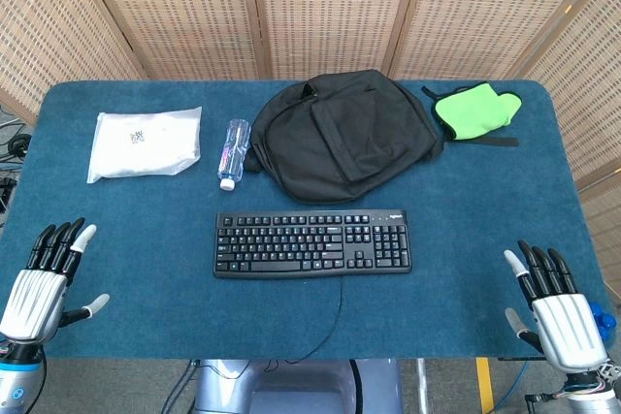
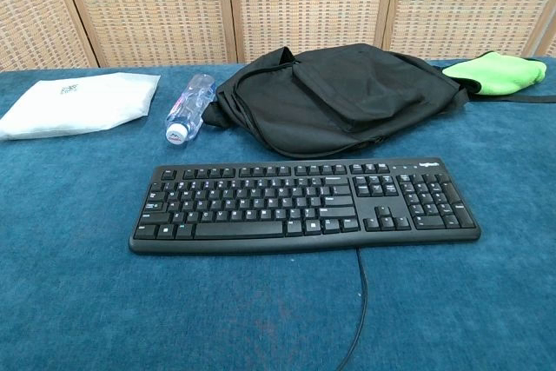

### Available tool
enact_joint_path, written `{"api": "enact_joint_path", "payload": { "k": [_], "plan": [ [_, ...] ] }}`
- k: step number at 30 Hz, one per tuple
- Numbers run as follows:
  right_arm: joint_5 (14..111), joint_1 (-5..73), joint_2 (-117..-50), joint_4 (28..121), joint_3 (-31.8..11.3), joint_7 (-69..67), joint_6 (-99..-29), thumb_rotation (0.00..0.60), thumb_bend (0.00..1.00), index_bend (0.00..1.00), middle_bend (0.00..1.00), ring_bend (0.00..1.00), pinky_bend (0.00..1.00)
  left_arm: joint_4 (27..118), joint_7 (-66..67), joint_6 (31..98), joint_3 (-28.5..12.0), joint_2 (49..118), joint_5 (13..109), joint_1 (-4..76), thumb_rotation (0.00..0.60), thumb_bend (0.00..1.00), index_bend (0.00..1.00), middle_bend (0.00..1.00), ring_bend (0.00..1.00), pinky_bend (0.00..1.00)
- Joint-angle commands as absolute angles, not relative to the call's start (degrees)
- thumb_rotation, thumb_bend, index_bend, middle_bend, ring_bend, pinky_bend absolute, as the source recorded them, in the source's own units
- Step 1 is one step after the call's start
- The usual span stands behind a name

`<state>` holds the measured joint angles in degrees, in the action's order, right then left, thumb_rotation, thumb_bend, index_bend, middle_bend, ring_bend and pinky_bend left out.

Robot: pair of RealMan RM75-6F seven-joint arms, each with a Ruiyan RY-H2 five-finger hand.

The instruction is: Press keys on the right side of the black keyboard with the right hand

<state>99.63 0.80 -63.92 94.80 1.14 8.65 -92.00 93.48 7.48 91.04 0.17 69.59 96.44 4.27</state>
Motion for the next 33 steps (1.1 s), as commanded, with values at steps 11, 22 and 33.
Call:
{"api": "enact_joint_path", "payload": {
  "k": [11, 22, 33],
  "plan": [
    [98.8, 0.98, -63.9, 94.89, 1.08, 8.5, -91.05, 0.6, 0.33, 0.0, 0.0, 0.0, 0.0, 93.61, 7.19, 91.1, -0.11, 69.54, 96.33, 4.43, 0.6, 0.0, 0.0, 0.0, 0.0, 0.0],
    [98.86, 0.78, -63.84, 94.98, 1.04, 8.63, -91.39, 0.6, 0.33, 0.0, 0.0, 0.0, 0.0, 93.84, 7.29, 91.62, -0.04, 69.42, 97.03, 4.43, 0.6, 0.0, 0.0, 0.0, 0.0, 0.0],
    [98.31, 1.39, -64.33, 95.48, 0.01, 7.55, -91.41, 0.6, 0.33, 0.0, 0.01, 0.0, 0.0, 94.02, 7.42, 91.39, -0.05, 69.41, 96.5, 4.34, 0.6, 0.0, 0.0, 0.0, 0.0, 0.0]
  ]
}}
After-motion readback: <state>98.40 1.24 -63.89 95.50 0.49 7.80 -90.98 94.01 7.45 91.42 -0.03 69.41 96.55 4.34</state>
